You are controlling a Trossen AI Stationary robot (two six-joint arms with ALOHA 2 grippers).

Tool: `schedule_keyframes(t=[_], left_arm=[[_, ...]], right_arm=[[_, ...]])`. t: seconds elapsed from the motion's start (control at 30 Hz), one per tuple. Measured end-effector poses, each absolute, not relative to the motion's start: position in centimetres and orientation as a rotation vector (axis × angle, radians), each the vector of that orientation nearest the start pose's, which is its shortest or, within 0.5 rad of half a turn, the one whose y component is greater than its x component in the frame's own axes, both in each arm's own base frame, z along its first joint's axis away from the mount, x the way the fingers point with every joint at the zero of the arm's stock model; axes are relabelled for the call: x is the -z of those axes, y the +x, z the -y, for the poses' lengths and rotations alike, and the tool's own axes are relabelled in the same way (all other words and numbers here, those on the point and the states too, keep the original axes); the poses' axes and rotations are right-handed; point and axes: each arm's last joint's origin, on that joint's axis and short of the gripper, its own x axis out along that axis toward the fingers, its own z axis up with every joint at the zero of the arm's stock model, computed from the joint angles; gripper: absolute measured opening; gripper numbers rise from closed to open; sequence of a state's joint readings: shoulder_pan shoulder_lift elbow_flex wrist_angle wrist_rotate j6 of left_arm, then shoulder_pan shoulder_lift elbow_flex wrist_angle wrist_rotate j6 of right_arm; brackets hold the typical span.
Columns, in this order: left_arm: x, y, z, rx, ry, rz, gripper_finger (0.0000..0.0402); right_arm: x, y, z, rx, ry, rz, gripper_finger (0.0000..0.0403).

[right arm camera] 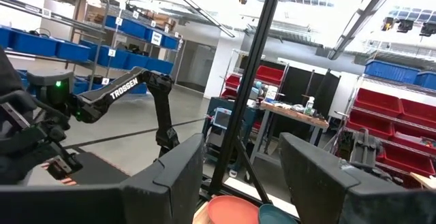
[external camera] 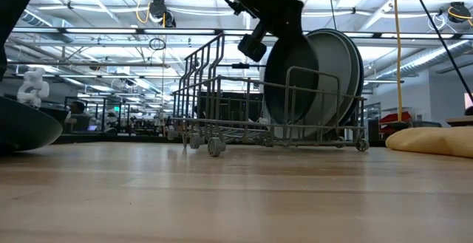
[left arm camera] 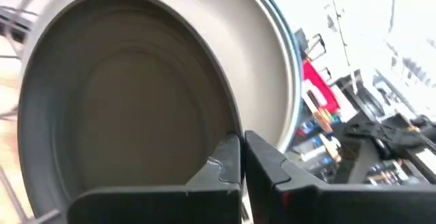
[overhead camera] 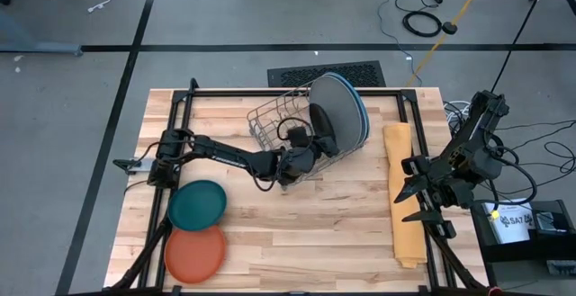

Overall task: Sort dishes
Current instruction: Put the black plate into the dish rack

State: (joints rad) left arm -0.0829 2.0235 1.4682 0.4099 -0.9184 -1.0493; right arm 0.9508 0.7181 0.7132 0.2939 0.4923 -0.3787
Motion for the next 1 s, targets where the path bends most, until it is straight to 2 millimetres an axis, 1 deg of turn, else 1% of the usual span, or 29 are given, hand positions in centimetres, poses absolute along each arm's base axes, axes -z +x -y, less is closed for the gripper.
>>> schedule_keyframes(t=[0.2,0.3,0.37,0.57,0.67,0.8,1.0], left_arm=[[-23.8,45.6,1.0,-0.846,-0.946,0.323,0.0],[-22.9,45.2,0.6,-0.852,-1.0,0.345,0.0],[-22.7,45.1,0.2,-0.831,-1.026,0.363,0.0],[-22.8,45.2,-1.0,-0.781,-1.061,0.367,0.0],[-23.4,45.4,-1.4,-0.715,-1.052,0.389,0.0],[-24.0,45.5,-1.4,-0.664,-1.019,0.407,0.0],[-23.8,45.5,-1.6,-0.682,-1.01,0.388,0.0]], right_arm=[[-36.3,10.2,-11.9,-0.406,-0.178,0.301,0.0185],[-36.3,10.2,-11.9,-0.406,-0.178,0.301,0.0185],[-36.3,10.2,-11.9,-0.406,-0.178,0.3,0.0185],[-36.3,10.2,-11.9,-0.407,-0.179,0.301,0.0185],[-36.3,10.2,-11.9,-0.406,-0.179,0.301,0.0185],[-36.3,10.2,-11.9,-0.406,-0.182,0.301,0.0185],[-36.2,10.2,-11.9,-0.407,-0.184,0.298,0.0185]])
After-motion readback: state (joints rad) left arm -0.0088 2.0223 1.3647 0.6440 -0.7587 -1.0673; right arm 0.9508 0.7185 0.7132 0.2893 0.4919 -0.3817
